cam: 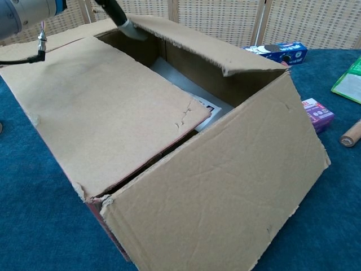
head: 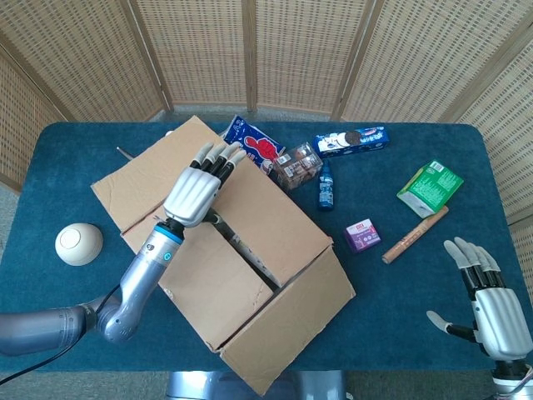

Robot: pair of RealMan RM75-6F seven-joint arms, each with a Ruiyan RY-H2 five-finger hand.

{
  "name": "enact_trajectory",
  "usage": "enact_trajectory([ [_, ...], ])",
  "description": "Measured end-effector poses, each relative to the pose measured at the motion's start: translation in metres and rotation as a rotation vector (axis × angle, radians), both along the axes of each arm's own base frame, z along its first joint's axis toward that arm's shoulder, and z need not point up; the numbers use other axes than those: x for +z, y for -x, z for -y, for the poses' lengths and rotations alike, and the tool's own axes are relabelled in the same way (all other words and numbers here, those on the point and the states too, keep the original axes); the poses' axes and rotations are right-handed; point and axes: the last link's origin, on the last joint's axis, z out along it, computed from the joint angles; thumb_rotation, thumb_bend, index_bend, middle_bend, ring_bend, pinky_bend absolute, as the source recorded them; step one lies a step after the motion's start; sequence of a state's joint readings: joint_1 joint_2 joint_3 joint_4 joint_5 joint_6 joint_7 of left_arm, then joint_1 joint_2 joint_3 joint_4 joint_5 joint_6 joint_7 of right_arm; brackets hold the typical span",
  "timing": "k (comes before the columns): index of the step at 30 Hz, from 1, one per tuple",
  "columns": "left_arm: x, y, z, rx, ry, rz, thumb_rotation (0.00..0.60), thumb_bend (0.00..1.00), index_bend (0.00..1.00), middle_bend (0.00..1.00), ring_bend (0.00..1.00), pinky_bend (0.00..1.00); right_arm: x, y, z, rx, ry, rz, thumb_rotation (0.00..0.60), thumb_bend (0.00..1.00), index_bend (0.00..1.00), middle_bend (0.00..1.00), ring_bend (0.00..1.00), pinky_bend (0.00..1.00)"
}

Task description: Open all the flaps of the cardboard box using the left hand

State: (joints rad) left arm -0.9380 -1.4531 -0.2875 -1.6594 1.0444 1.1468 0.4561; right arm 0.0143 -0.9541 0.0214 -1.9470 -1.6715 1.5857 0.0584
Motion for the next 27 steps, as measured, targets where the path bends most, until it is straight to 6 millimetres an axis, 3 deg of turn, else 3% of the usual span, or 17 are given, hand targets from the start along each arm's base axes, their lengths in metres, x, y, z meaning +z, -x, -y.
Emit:
enact_trajectory([
  [6,0.018,-0.026,-0.017,-0.043,-0.07,0.038,0.6,0.09,0.0,0.0,0.0,0.02,0.002,0.003,0.001,-0.009,0.002,0.006,0.6,0.0,0.0,0.0,0.0,0.0],
  [14,0.032,-0.076,-0.045,-0.1,-0.143,0.03,0.6,0.1,0.0,0.0,0.0,0.02,-0.001,0.007,0.005,-0.031,-0.021,-0.003,0.6,0.0,0.0,0.0,0.0,0.0],
  [20,0.021,-0.102,-0.068,-0.1,-0.173,-0.005,0.6,0.1,0.0,0.0,0.0,0.03,-0.003,0.012,0.012,-0.063,-0.022,-0.016,0.6,0.0,0.0,0.0,0.0,0.0],
  [27,-0.007,-0.13,-0.092,-0.081,-0.2,-0.065,0.6,0.1,0.0,0.0,0.0,0.05,-0.006,0.016,0.017,-0.085,-0.023,-0.034,0.6,0.0,0.0,0.0,0.0,0.0],
])
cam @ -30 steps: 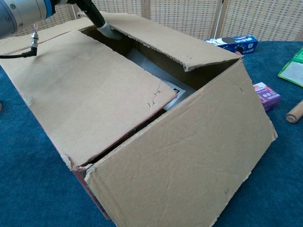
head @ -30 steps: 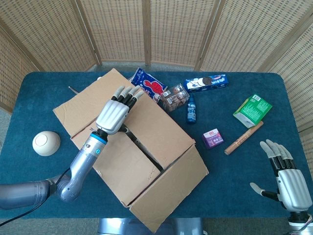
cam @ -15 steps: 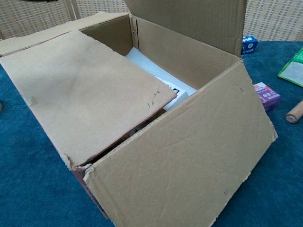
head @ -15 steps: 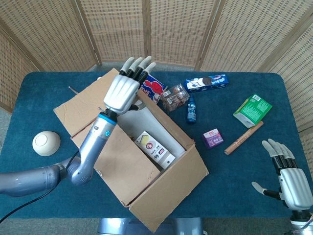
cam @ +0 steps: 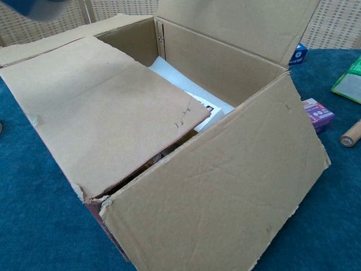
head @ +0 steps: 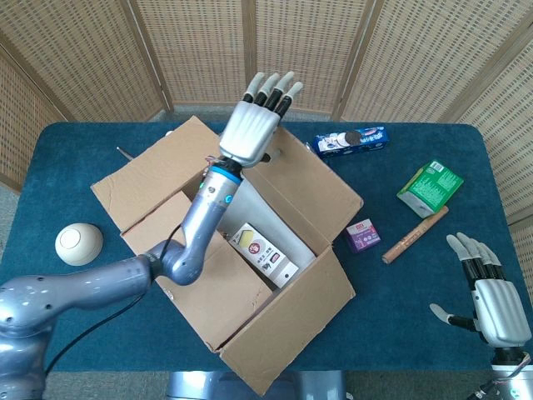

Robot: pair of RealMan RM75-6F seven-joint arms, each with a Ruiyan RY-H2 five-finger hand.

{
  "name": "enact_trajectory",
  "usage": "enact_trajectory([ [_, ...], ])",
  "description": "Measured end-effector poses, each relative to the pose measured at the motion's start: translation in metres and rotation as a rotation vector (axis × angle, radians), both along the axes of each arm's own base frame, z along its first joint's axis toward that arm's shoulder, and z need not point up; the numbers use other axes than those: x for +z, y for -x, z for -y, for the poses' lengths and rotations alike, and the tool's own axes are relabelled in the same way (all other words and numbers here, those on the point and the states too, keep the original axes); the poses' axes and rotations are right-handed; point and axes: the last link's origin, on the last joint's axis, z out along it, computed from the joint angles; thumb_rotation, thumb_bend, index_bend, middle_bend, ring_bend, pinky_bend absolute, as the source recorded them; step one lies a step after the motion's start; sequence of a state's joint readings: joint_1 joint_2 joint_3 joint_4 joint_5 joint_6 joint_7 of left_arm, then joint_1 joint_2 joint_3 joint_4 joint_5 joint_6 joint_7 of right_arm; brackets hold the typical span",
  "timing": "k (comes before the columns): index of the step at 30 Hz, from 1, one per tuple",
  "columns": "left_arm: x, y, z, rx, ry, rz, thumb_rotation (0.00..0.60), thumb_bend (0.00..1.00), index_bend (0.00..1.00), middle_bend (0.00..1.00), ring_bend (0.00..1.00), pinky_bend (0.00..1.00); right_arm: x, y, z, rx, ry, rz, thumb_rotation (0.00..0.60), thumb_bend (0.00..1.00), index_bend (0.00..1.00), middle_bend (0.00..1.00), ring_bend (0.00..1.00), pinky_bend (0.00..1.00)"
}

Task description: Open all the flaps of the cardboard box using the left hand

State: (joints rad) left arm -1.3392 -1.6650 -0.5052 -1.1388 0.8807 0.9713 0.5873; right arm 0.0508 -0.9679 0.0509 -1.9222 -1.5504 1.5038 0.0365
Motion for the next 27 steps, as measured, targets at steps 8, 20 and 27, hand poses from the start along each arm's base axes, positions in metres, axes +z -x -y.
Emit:
enact_trajectory([
  [8,-0.026,-0.011,0.0,-0.004,0.038,-0.023,0.6,0.09,0.0,0.0,0.0,0.06,0.002,0.004,-0.005,-0.013,0.013,0.003,0.6,0.0,0.0,0.0,0.0,0.0],
  [20,0.009,0.022,0.031,-0.01,0.15,-0.049,0.6,0.09,0.1,0.0,0.0,0.18,0.006,-0.001,-0.003,0.001,0.032,0.015,0.6,0.0,0.0,0.0,0.0,0.0],
  [27,0.042,0.064,0.05,0.055,0.19,-0.146,0.6,0.09,0.32,0.23,0.16,0.26,0.007,-0.003,-0.005,0.014,0.036,0.019,0.6,0.0,0.0,0.0,0.0,0.0],
])
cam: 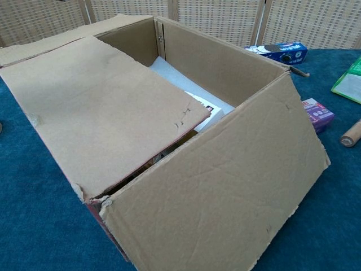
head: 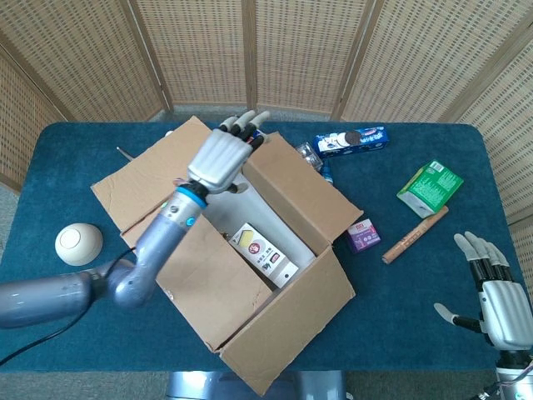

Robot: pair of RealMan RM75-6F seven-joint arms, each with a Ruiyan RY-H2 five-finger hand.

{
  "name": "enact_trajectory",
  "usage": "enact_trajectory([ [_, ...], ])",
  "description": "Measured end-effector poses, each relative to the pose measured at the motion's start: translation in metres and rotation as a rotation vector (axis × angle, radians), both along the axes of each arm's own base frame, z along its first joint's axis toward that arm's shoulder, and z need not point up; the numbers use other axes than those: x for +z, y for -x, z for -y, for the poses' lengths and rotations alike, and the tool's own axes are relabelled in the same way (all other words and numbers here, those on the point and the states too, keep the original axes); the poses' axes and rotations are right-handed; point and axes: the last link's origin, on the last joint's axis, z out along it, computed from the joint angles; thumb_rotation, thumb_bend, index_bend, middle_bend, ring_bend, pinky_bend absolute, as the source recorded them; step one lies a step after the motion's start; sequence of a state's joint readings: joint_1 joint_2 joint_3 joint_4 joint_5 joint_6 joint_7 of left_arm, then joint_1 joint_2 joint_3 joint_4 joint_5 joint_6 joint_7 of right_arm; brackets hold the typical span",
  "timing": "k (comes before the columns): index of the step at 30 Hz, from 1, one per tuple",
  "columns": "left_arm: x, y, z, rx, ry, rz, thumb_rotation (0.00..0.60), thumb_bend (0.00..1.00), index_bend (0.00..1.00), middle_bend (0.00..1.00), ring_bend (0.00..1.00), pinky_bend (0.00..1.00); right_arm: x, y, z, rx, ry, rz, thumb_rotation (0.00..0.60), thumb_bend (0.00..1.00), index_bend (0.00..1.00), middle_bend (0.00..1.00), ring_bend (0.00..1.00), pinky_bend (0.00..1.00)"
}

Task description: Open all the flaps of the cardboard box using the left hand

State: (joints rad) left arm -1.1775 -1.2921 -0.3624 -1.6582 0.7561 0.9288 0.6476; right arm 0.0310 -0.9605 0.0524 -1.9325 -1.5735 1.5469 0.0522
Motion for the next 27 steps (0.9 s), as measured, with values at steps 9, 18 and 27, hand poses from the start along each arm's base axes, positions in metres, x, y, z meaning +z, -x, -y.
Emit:
enact_trajectory([
  [9,0.002,0.041,0.011,0.073,0.161,-0.085,0.6,0.04,0.51,0.45,0.36,0.52,-0.001,-0.001,-0.001,0.003,0.001,-0.007,0.6,0.0,0.0,0.0,0.0,0.0],
  [18,-0.006,0.056,0.013,0.172,0.279,-0.097,0.6,0.0,0.52,0.45,0.38,0.54,-0.003,-0.001,0.0,0.003,0.001,-0.019,0.6,0.0,0.0,0.0,0.0,0.0],
  [27,-0.014,0.05,0.011,0.218,0.28,-0.096,0.461,0.0,0.57,0.47,0.37,0.52,-0.003,-0.001,0.001,0.004,0.004,-0.022,0.6,0.0,0.0,0.0,0.0,0.0],
])
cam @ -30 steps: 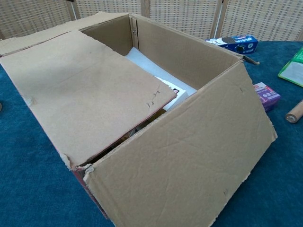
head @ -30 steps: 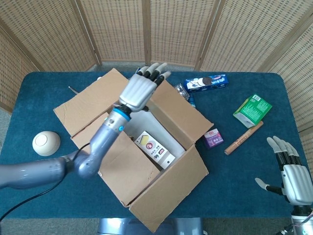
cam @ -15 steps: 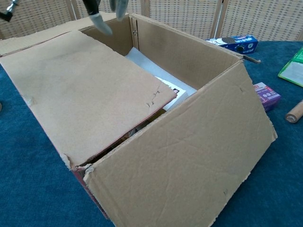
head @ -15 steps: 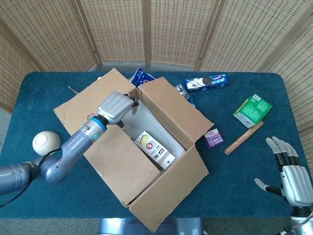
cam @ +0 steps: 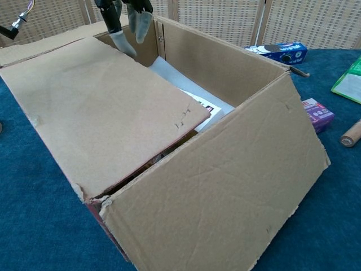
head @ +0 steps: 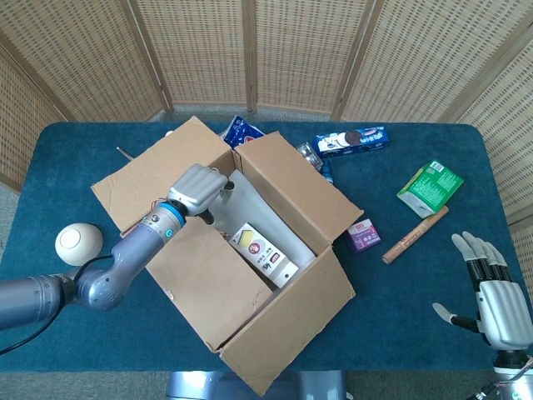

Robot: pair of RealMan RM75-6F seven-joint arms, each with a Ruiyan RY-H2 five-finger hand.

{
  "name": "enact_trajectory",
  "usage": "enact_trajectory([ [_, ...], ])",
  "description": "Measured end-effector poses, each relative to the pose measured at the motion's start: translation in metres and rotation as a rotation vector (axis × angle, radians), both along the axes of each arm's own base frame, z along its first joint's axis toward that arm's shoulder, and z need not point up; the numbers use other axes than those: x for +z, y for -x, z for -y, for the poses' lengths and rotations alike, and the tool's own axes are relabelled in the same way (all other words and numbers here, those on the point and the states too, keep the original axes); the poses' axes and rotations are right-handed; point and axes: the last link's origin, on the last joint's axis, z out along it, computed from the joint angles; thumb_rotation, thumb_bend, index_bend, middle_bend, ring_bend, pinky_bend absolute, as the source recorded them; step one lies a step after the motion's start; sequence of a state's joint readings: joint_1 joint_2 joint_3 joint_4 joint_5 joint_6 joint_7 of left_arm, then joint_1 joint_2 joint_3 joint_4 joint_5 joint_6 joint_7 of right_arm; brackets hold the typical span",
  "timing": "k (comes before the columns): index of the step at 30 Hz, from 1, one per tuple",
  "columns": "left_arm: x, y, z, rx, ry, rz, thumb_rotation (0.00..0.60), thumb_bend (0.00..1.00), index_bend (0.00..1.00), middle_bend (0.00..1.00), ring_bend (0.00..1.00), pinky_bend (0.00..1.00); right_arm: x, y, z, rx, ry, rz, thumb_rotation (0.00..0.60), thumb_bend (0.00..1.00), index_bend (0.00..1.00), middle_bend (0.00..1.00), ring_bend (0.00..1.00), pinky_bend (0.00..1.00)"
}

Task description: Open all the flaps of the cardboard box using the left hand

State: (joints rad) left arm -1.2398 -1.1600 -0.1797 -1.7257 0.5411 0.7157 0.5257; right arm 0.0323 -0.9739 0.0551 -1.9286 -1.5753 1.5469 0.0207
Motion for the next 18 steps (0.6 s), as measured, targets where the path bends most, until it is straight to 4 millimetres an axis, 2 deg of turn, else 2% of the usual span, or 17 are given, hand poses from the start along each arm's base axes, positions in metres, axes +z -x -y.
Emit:
enact_trajectory([
  [4,-0.003,-0.006,0.0,0.008,-0.021,0.021,0.334,0.0,0.6,0.48,0.36,0.49,0.0,0.0,0.0,0.004,0.001,-0.002,0.6,0.0,0.0,0.0,0.0,0.0],
  [6,-0.006,-0.008,0.0,0.012,-0.023,0.035,0.309,0.0,0.61,0.48,0.34,0.49,0.0,-0.001,-0.001,0.006,0.002,-0.003,0.6,0.0,0.0,0.0,0.0,0.0],
  [18,-0.028,-0.013,0.003,0.003,0.014,0.002,0.29,0.0,0.62,0.51,0.35,0.53,0.002,-0.001,-0.001,0.011,0.002,0.005,0.6,0.0,0.0,0.0,0.0,0.0],
])
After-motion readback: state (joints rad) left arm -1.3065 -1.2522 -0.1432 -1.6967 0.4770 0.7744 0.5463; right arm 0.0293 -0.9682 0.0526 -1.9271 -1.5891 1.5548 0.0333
